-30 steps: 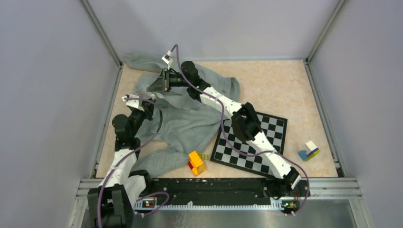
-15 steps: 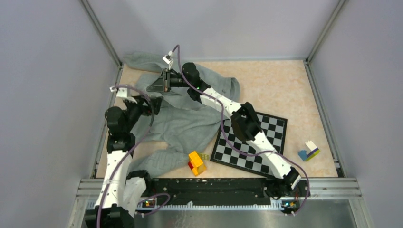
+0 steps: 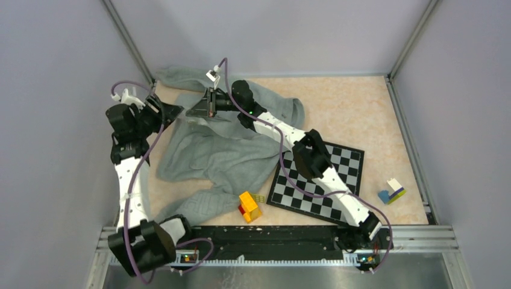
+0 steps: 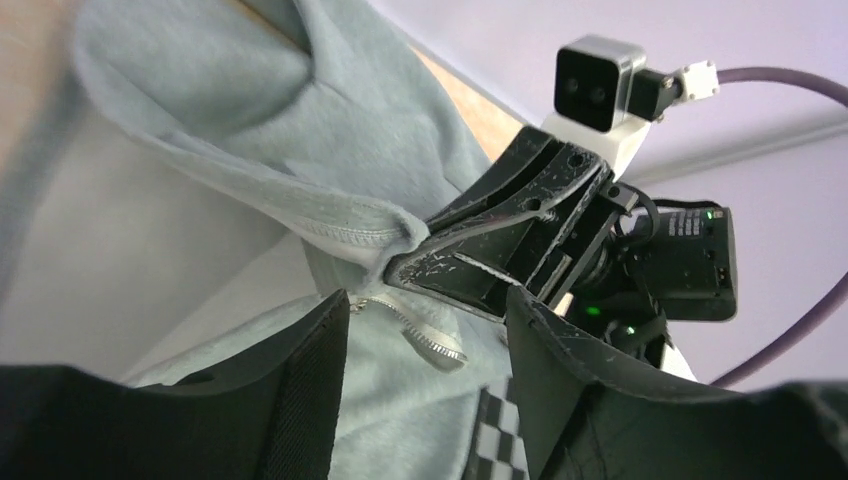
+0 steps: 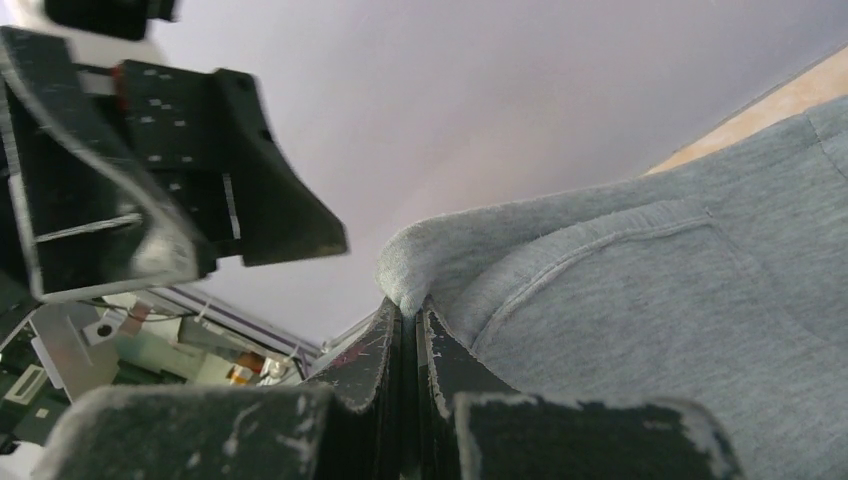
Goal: Zip up the jacket
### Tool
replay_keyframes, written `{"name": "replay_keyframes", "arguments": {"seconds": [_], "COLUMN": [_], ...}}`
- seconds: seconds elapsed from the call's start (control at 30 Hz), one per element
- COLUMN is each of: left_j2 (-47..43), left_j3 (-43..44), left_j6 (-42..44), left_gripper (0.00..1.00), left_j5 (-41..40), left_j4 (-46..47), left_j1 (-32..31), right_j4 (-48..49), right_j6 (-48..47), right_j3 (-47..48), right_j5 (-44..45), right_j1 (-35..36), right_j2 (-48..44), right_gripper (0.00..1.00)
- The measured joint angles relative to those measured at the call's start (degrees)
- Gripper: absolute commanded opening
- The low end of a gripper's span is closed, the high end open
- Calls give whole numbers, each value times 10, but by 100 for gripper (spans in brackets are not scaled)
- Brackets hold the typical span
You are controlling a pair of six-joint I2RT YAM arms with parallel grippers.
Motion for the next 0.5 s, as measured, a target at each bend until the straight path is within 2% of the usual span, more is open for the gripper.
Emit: {"name": "replay_keyframes", "arguments": {"seconds": [0.1, 0.2, 0.3, 0.4, 0.5], "left_j2": [56, 92, 97, 97, 97], "left_j3": [-2, -4, -14, -14, -14], "left_j6": [-17, -33, -46, -33, -12], "left_gripper": [63, 53, 49, 54, 55], "left_j5": [85, 138, 158, 161, 158], "left_j4": [22, 39, 53, 63, 69], "left_j1": [16, 19, 19, 19, 19], "right_j4": [2, 2, 2, 2, 1], "right_j6": [-7, -15, -21, -25, -29], "right_j3": [0, 0, 0, 0, 0], "right_j5": [-2, -2, -2, -2, -2], "right_j1": [0, 0, 0, 0, 0], "right_j2": [0, 0, 0, 0, 0], "right_gripper": [0, 0, 0, 0, 0]}}
